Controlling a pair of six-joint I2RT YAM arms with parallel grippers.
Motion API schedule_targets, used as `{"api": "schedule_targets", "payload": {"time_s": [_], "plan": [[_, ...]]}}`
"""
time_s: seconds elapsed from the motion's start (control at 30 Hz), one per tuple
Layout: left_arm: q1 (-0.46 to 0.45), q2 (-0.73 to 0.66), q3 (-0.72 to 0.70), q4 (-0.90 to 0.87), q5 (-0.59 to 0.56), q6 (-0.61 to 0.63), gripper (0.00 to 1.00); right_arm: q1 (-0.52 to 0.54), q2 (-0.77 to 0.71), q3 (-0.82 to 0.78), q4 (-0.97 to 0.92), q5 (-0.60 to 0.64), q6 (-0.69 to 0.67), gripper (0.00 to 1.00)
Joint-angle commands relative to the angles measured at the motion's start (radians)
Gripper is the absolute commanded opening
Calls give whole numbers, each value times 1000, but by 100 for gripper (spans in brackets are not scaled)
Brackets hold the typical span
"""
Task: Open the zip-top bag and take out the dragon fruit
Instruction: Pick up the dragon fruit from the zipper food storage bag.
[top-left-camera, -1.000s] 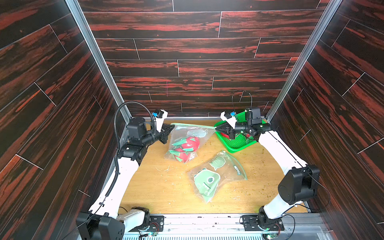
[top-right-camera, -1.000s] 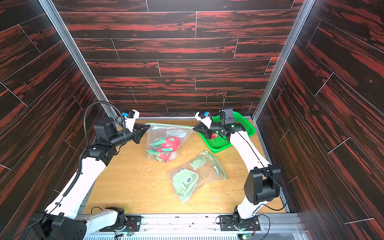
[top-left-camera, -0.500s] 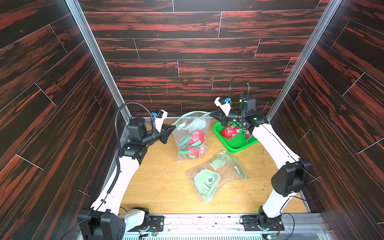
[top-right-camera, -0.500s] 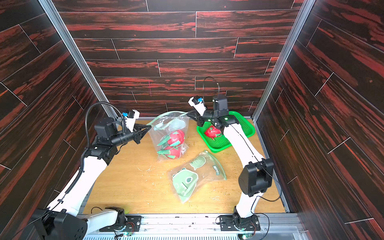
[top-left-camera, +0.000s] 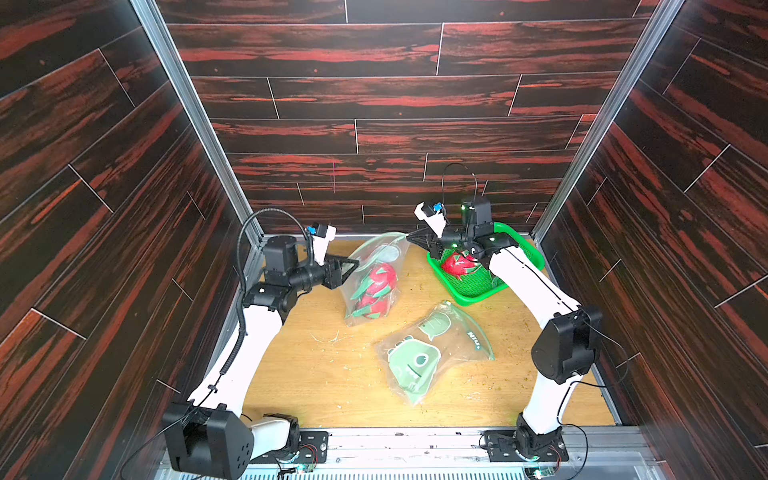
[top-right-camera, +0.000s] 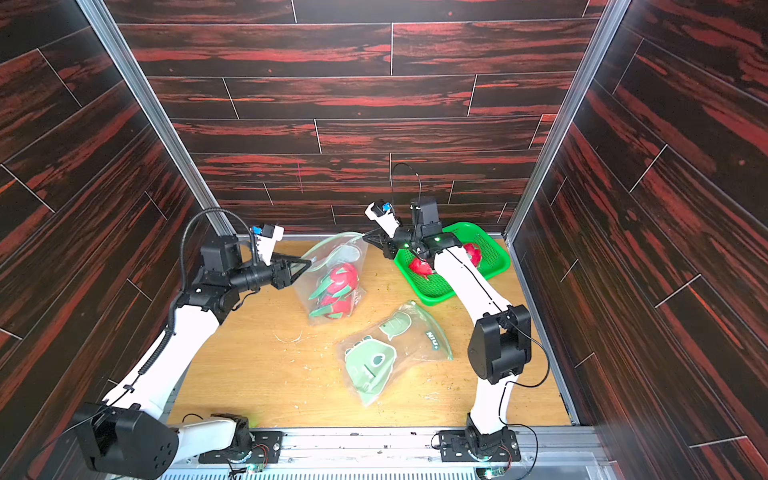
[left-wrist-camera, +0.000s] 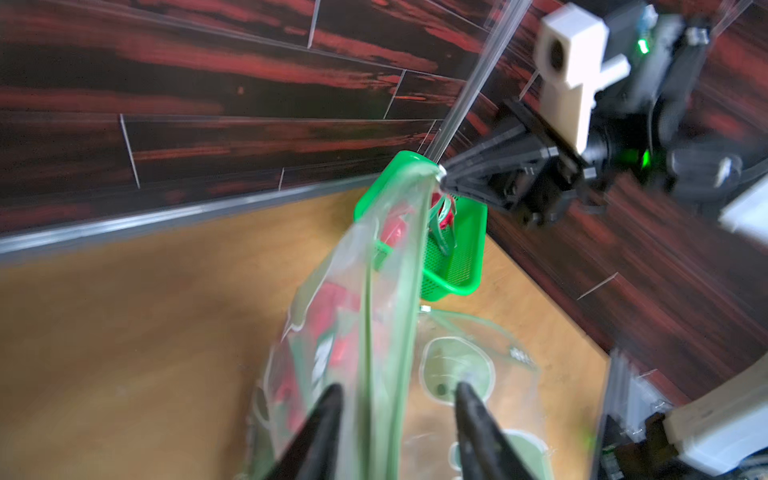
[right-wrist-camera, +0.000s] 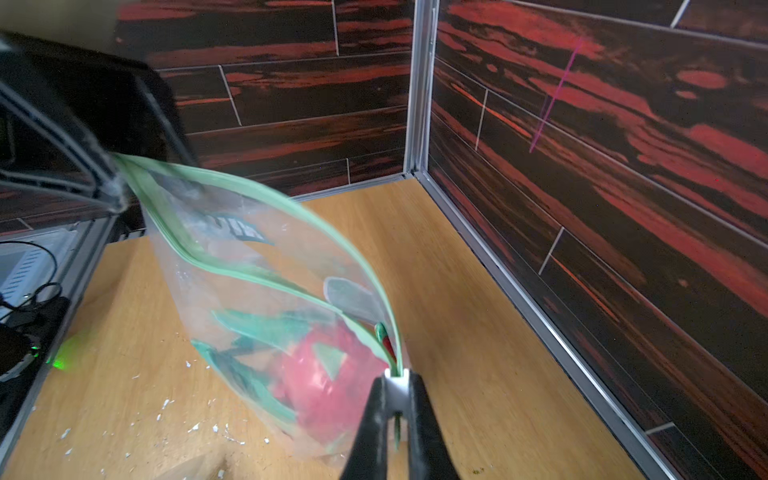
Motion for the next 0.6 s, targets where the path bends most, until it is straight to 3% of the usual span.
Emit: {"api": "schedule_targets", "payload": {"time_s": [0.0, 0.07, 0.17, 0.27, 0.43, 0.57], "plan": [[5, 5, 129, -179, -56, -32, 61, 7, -18, 27, 23, -46, -25, 0], [6, 10, 182, -229, -61, -11, 75, 9, -28, 22, 18, -56, -37, 0], [4, 29, 250, -250, -101, -1, 81, 10, -41, 11, 18, -66, -48, 0], [-1, 92, 356, -366, -89, 41, 81, 11, -49, 6, 18, -68, -51, 0], [-49, 220, 526, -602, -190, 183, 77, 13, -59, -2, 22, -76, -54, 0], [-55, 265, 555, -617, -207, 199, 75, 16, -70, -8, 18, -84, -57, 0]]}}
